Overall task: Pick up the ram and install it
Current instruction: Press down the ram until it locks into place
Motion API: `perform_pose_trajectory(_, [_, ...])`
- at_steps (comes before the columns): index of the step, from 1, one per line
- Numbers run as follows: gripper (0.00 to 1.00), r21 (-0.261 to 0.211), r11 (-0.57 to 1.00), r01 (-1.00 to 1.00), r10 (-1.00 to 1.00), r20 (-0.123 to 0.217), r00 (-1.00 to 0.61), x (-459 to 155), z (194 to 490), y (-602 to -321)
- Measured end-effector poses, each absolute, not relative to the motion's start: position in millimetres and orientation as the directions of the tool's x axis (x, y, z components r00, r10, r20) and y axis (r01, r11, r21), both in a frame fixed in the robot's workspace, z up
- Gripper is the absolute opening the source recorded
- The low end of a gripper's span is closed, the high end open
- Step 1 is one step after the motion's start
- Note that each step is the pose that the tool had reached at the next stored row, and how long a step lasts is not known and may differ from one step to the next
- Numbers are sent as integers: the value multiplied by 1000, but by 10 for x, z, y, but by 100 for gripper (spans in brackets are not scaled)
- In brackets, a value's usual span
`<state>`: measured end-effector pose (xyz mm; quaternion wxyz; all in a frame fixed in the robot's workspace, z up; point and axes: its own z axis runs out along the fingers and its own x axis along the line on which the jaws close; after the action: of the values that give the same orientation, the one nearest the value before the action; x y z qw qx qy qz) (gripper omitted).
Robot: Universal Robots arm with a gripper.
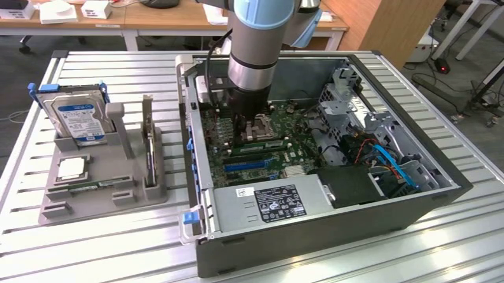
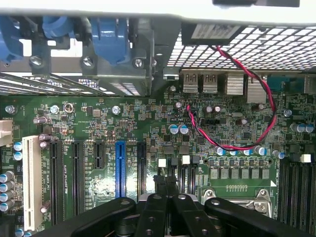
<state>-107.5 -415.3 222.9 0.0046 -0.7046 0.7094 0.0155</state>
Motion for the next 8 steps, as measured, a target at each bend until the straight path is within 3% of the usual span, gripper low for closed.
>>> perform_pose_trajectory(8, [9, 15, 7, -1000, -1000, -28, -7, -1075, 2223, -4153])
